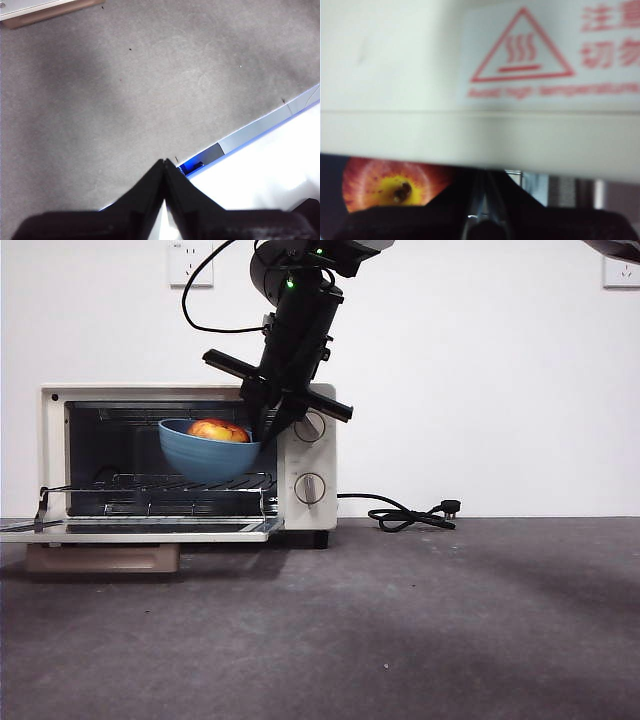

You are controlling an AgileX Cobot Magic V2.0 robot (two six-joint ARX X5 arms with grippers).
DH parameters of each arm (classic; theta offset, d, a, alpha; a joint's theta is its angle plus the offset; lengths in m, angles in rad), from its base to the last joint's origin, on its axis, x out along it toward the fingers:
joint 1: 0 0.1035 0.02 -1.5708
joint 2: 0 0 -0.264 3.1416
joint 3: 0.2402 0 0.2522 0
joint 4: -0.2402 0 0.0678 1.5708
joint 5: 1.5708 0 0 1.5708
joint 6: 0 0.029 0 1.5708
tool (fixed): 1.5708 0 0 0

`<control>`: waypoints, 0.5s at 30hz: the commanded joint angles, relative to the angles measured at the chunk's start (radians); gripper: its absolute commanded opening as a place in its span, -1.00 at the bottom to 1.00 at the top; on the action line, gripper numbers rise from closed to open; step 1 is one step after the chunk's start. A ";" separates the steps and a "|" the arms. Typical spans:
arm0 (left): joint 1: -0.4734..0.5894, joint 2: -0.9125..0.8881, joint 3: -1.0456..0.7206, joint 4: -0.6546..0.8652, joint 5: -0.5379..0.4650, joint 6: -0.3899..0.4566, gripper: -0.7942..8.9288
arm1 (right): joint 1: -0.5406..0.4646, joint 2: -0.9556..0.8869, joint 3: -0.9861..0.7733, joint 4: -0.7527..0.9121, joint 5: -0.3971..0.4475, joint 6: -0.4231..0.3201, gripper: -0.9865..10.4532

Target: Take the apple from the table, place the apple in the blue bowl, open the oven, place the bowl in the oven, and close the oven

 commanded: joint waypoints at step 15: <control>-0.003 -0.002 0.001 -0.002 0.001 -0.006 -0.85 | 0.000 0.020 -0.003 0.018 0.014 0.014 -0.47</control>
